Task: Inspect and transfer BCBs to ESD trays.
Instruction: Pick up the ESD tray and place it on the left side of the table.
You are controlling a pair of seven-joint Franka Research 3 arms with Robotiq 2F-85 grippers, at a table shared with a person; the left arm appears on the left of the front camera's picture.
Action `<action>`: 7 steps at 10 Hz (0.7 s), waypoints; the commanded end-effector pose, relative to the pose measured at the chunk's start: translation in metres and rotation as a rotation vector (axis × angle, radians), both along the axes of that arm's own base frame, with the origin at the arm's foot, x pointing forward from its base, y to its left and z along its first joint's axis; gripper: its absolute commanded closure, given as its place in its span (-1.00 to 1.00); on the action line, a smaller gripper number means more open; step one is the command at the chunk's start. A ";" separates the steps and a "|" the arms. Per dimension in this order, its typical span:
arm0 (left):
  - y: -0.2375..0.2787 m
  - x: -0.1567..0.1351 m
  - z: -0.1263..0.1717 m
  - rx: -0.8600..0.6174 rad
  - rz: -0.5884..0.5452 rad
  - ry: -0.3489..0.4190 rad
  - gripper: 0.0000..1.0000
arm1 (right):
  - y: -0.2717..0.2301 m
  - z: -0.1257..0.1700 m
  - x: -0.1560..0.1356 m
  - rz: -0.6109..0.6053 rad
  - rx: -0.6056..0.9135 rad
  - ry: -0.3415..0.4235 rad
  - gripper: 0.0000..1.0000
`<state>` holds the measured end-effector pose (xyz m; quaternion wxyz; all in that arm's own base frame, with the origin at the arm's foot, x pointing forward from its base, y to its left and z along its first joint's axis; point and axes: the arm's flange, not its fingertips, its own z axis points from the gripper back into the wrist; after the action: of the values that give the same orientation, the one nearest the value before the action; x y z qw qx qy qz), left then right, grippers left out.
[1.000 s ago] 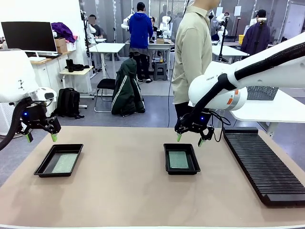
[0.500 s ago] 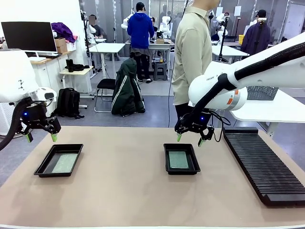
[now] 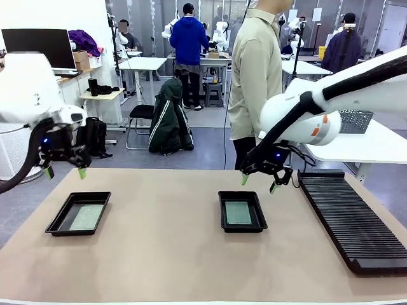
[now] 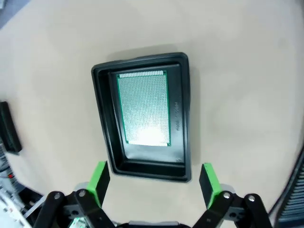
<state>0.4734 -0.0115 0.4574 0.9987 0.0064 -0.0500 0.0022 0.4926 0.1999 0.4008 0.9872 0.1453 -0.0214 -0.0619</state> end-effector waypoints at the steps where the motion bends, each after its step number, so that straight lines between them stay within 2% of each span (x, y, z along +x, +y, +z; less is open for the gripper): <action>1: -0.031 -0.006 0.045 0.050 0.021 -0.004 -0.96 | -0.048 0.010 -0.023 0.024 0.102 0.002 -1.00; 4: -0.076 -0.012 0.094 0.087 0.026 -0.018 -0.96 | -0.101 0.019 -0.047 0.044 0.243 -0.034 -1.00; 7: -0.131 -0.023 0.112 0.071 0.031 -0.012 -0.96 | -0.147 0.021 -0.061 0.067 0.327 -0.074 -1.00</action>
<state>0.4490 -0.1279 0.5710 0.9969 0.0433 -0.0655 0.0017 0.4383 0.0642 0.4279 0.9575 0.2829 -0.0396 -0.0394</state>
